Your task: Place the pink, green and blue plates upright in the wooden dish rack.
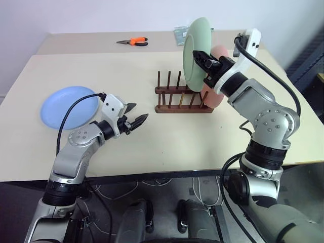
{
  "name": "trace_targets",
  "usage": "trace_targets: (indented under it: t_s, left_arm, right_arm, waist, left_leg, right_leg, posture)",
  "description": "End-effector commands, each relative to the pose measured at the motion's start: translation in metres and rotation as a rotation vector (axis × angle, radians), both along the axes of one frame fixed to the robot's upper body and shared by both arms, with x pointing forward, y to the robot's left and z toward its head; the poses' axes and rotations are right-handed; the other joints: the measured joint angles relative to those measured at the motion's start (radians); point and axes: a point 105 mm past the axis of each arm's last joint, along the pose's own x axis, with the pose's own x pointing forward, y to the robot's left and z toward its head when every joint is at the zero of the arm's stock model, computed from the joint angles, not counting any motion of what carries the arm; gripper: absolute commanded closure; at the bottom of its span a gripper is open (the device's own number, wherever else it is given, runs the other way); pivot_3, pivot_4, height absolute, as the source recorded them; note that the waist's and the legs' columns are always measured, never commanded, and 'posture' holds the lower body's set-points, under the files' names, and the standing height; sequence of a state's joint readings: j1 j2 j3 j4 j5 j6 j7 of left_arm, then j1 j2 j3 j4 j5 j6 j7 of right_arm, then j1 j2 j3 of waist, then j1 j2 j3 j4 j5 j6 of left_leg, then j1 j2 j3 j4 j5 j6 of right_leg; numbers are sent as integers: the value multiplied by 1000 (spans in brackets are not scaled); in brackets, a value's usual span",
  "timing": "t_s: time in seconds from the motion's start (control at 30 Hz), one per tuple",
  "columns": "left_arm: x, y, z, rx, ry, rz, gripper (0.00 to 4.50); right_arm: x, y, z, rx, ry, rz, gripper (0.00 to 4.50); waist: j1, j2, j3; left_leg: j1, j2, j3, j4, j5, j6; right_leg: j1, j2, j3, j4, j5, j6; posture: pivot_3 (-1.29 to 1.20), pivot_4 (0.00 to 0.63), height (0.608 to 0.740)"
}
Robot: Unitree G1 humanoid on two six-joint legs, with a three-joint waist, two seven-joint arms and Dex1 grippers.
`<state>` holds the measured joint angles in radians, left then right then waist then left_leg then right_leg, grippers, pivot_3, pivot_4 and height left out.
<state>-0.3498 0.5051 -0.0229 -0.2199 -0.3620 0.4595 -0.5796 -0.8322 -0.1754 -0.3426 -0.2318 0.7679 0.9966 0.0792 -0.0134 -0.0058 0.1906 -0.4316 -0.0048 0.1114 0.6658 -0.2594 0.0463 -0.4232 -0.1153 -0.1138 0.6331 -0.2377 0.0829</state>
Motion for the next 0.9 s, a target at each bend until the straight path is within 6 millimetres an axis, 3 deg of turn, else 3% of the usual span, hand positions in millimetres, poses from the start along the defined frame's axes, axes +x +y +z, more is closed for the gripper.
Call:
trace_targets:
  t_s: [0.03, 0.2, 0.33, 0.77, 0.87, 0.9]
  left_arm:
    - [-4, -2, 10, -3, -41, -10, 1458]
    - [-5, -2, 10, -17, -33, 0, 1458]
    - [-5, -2, 8, -8, -33, 3, 1458]
    - [-4, -6, 8, -6, -36, -7, 1458]
    - [-4, -5, 7, -21, -21, -5, 1403]
    - [-3, -4, 7, -27, -17, 5, 1162]
  right_arm:
    - [-3, 2, 15, 10, -50, 9, 4500]
    - [-10, 2, 39, 33, -123, 15, 4500]
    - [-13, 6, 43, 61, -108, 31, 4500]
    - [8, 8, -2, 55, 63, -16, 4500]
    - [11, 9, -3, -13, 26, -19, 3323]
    - [11, 8, 0, -57, -14, -34, 2815]
  waist:
    - [0, 0, 0]
    - [-2, 0, 0]
    - [-2, 0, 0]
    - [-3, 0, 0]
    - [-2, 0, 0]
    - [-2, 0, 0]
  left_leg:
    - [0, 0, 0, 0, 0, 0]
    - [0, 0, 0, 0, 0, 0]
    - [0, 0, 0, 0, 0, 0]
    - [0, 0, 0, 0, 0, 0]
    - [0, 0, 0, 0, 0, 0]
    - [0, 0, 0, 0, 0, 0]
  right_leg:
    - [0, 0, 0, 0, 0, 0]
    - [0, 0, 0, 0, 0, 0]
    - [0, 0, 0, 0, 0, 0]
    - [0, 1, 0, 0, 0, 0]
    - [0, 1, 1, 0, 0, 0]
    - [0, 1, 1, 0, 0, 0]
  posture:
    - [0, 150, 740]
    - [0, 150, 740]
    - [0, 150, 740]
    - [0, 150, 740]
    - [0, 150, 740]
    - [0, 150, 740]
